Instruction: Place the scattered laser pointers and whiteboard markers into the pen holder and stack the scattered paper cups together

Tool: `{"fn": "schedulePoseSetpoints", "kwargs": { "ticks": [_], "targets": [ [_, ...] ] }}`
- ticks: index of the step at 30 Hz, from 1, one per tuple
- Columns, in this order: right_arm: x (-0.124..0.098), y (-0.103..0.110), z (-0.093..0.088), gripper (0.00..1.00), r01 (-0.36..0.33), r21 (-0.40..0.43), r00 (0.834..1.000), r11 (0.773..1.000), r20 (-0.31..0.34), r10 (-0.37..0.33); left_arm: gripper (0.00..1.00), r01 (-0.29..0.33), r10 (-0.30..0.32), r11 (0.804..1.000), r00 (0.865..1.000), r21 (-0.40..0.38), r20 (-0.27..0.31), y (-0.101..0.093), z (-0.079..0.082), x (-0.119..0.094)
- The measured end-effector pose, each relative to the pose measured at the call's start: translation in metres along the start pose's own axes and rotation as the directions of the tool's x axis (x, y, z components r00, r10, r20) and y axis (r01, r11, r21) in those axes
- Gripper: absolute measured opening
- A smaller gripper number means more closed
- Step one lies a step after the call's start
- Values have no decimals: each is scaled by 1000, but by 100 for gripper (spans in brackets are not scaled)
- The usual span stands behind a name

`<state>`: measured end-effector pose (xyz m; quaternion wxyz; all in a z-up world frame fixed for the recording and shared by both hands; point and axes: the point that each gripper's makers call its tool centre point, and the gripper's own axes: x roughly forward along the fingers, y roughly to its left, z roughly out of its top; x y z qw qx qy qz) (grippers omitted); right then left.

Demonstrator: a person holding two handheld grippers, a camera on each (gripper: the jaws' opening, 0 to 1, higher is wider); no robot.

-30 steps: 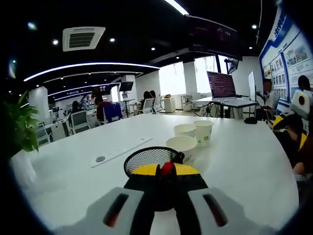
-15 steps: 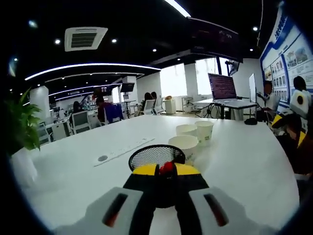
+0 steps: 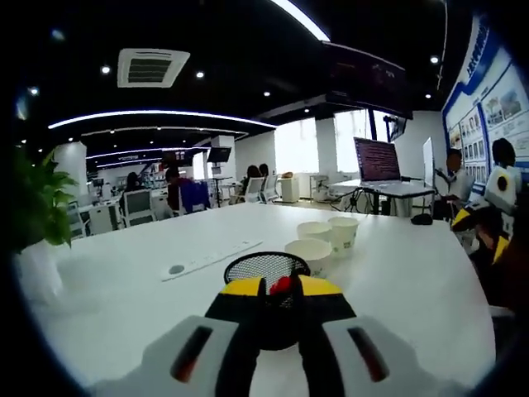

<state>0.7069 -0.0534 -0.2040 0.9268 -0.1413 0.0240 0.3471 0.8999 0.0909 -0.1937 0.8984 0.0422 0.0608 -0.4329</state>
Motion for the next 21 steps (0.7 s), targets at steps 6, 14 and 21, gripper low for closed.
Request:
{"fn": "schedulePoseSetpoints", "kwargs": {
  "ticks": [6,14,21],
  "targets": [
    [0,0,0,55,0,2,1000,1000,0,0,20,-12,12,1000,1000,-4,29,-3,10,-12],
    [2,3,2,55,-7,2,1000,1000,2,7,31,-40,42,999,998,-30,46,0,26,-36],
    [4,6,3,55,-15,-2,1000,1000,2,15,30,-48,50,998,998,-49,29,5,28,-52]
  ]
}}
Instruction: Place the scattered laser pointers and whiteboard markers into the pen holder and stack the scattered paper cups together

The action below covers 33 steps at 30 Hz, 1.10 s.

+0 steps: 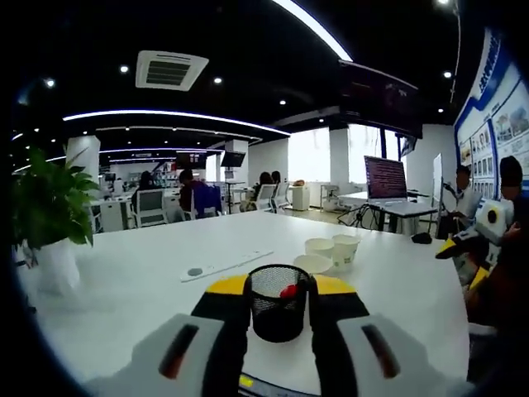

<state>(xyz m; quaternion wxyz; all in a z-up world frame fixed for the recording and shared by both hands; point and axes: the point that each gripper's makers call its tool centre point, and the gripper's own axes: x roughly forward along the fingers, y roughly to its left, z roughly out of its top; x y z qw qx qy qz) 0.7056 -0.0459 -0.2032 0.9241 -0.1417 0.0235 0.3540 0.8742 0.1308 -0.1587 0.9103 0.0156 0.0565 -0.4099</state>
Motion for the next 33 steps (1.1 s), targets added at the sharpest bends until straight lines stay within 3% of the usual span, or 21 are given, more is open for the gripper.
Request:
{"fn": "schedulePoseSetpoints", "kwargs": {
  "ticks": [7,11,17,22,28,33],
  "targets": [
    [0,0,-2,55,3,-2,1000,1000,-8,-3,26,-13,13,1000,1000,14,6,5,4,-16],
    [0,0,-1,55,4,-3,1000,1000,-4,-4,25,-6,6,1000,999,-16,37,5,12,-25],
    [-1,1,3,55,2,0,1000,1000,17,-2,25,-4,5,1000,1000,-28,27,4,11,-32],
    [-3,-3,4,56,17,19,1000,1000,26,-17,25,-38,39,999,998,5,-52,6,-1,-45],
    [-2,-2,1,55,17,15,1000,1000,19,-17,27,-54,53,998,998,-32,-24,5,4,-62],
    [-1,-1,1,55,14,7,1000,1000,12,-14,30,-68,68,998,997,11,-48,4,0,-73]
  ]
}}
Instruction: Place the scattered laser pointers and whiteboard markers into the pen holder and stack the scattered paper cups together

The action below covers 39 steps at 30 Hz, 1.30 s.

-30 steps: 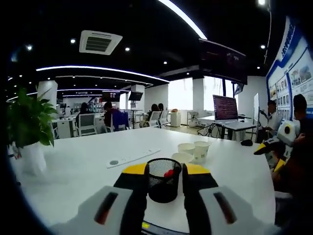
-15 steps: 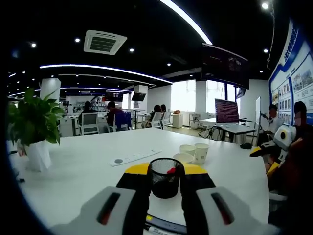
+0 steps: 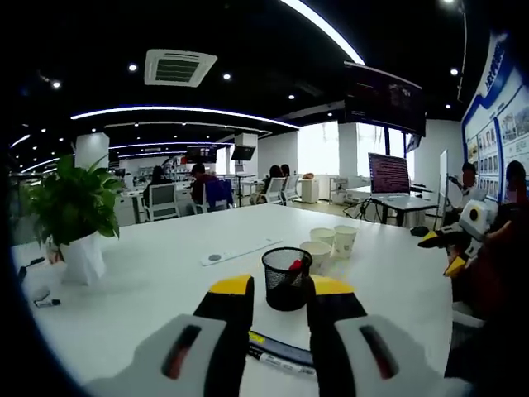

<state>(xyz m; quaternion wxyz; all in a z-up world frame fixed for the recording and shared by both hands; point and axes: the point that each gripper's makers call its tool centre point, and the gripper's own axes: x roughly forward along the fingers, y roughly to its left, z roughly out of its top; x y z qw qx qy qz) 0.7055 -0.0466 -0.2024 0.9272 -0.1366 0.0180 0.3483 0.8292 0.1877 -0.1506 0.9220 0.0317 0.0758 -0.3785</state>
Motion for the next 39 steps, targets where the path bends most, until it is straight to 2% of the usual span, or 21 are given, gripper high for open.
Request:
{"fn": "schedulePoseSetpoints", "kwargs": {
  "ticks": [3,7,10,11,12,16,18,19,21,23,26,27,29,30,32,34,39],
  "targets": [
    [-1,1,0,55,5,-21,1000,1000,-14,-5,30,-5,5,999,1000,-45,-7,6,1,-10],
    [0,1,0,55,3,-20,1000,1000,-12,-3,29,-35,34,998,999,-55,-16,14,2,-17],
    [1,1,0,55,2,-20,1000,1000,-12,-2,29,-34,34,998,999,-54,-10,14,3,-18],
    [1,2,-1,55,-1,-19,1000,1000,-12,0,29,-19,21,998,1000,-58,23,11,8,-18],
    [1,2,-1,55,-2,-17,1000,1000,-12,2,29,-15,17,996,1000,-90,20,10,8,-21],
    [2,2,-2,55,-5,-12,1000,1000,-10,5,28,-46,44,999,997,-30,-59,12,-4,-23],
    [1,3,-2,55,-6,-10,1000,1000,-10,6,23,-71,73,997,990,15,-117,15,-14,-25],
    [1,2,-3,55,-5,-9,1000,1000,-11,5,24,-71,73,997,991,21,-113,14,-14,-24],
    [0,1,-3,54,-1,-8,1000,1000,-10,1,26,-78,78,997,991,6,-105,15,-15,-22],
    [-1,0,-3,54,5,-8,1000,1000,-11,-5,26,-82,76,996,989,-41,-126,16,-22,-20],
    [-2,0,-2,54,6,-6,1000,1000,-7,-6,26,-89,81,994,988,-56,-135,21,-26,-17],
    [-2,-1,-2,54,7,-7,1000,1000,-8,-7,26,-97,83,988,990,-118,-115,22,-26,-15],
    [-3,-2,-3,54,9,-9,1000,1000,-12,-9,25,-74,57,983,993,-170,-106,22,-26,-12],
    [-3,-3,-4,54,10,-7,1000,1000,-13,-10,25,-80,58,980,990,-180,-127,27,-31,-10],
    [-3,-3,-5,54,12,-6,1000,1000,-15,-12,24,-95,68,984,982,-151,-175,31,-41,-9],
    [-2,-4,-5,54,12,-5,1000,1000,-16,-12,24,-101,68,979,980,-176,-186,34,-49,-3],
    [-1,-2,-5,54,8,-4,1000,1000,-18,-8,22,-106,60,970,977,-217,-206,35,-58,-1]
  ]
}}
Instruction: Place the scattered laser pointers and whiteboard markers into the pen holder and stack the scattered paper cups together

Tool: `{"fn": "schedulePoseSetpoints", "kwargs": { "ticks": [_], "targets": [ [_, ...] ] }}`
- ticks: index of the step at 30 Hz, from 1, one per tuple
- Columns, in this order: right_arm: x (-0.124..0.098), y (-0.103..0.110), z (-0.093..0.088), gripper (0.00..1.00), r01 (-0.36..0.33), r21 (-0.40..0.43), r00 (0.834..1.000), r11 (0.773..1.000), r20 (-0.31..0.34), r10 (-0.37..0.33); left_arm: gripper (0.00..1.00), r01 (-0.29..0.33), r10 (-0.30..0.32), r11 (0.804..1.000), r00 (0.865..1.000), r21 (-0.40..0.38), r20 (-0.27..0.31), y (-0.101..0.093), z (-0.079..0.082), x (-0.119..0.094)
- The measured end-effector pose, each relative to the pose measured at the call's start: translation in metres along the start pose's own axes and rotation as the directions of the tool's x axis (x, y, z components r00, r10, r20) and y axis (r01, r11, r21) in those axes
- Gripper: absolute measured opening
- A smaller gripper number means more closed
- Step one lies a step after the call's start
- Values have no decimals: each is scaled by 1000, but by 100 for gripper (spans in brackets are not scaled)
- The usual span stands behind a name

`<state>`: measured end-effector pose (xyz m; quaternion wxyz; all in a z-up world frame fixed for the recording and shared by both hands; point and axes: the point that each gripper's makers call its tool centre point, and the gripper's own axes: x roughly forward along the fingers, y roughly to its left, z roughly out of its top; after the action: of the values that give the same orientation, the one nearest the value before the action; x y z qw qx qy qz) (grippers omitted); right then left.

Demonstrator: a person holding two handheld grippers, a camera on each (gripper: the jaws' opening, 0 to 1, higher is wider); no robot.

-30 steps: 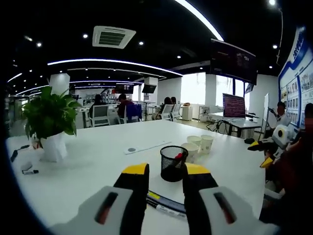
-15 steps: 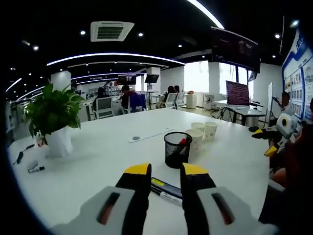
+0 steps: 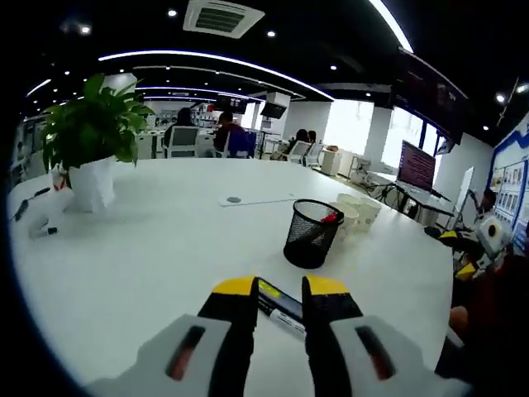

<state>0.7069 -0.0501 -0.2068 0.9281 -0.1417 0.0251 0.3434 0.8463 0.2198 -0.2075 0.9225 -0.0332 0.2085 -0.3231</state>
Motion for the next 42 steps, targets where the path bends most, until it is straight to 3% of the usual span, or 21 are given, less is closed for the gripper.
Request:
{"fn": "schedulePoseSetpoints", "kwargs": {
  "ticks": [2,5,8,12,29,30,31,33,37,42],
  "targets": [
    [1,1,0,54,-1,-1,1000,1000,-2,1,20,0,0,1000,1000,-6,-3,1,-2,1],
    [4,6,0,54,-20,-8,1000,1000,-8,20,20,40,-41,999,997,-14,-68,-5,-19,15],
    [3,2,0,54,-7,-6,1000,1000,-9,7,20,-19,30,996,992,89,-122,4,-28,22],
    [1,1,-1,54,-4,-12,1000,1000,-11,4,20,-26,37,997,988,79,-147,6,-35,30],
    [-3,-4,-4,54,10,-8,1000,1000,-8,-10,17,-50,61,996,988,75,-144,-4,-34,49],
    [-3,-4,-4,54,10,-9,1000,1000,-11,-10,15,-53,65,996,984,78,-165,-4,-38,50],
    [-3,-4,-4,54,10,-9,1000,1000,-12,-10,15,-60,86,989,976,132,-199,-1,-44,50],
    [-3,-4,-4,54,8,-9,1000,1000,-10,-8,15,-97,139,976,967,194,-213,7,-49,49],
    [-2,-5,-5,54,10,-6,1000,1000,-12,-10,15,-73,96,990,975,117,-202,1,-54,52],
    [-2,-3,-5,54,5,-10,1000,1000,-13,-5,18,-78,106,988,970,135,-221,3,-62,58]
  ]
}}
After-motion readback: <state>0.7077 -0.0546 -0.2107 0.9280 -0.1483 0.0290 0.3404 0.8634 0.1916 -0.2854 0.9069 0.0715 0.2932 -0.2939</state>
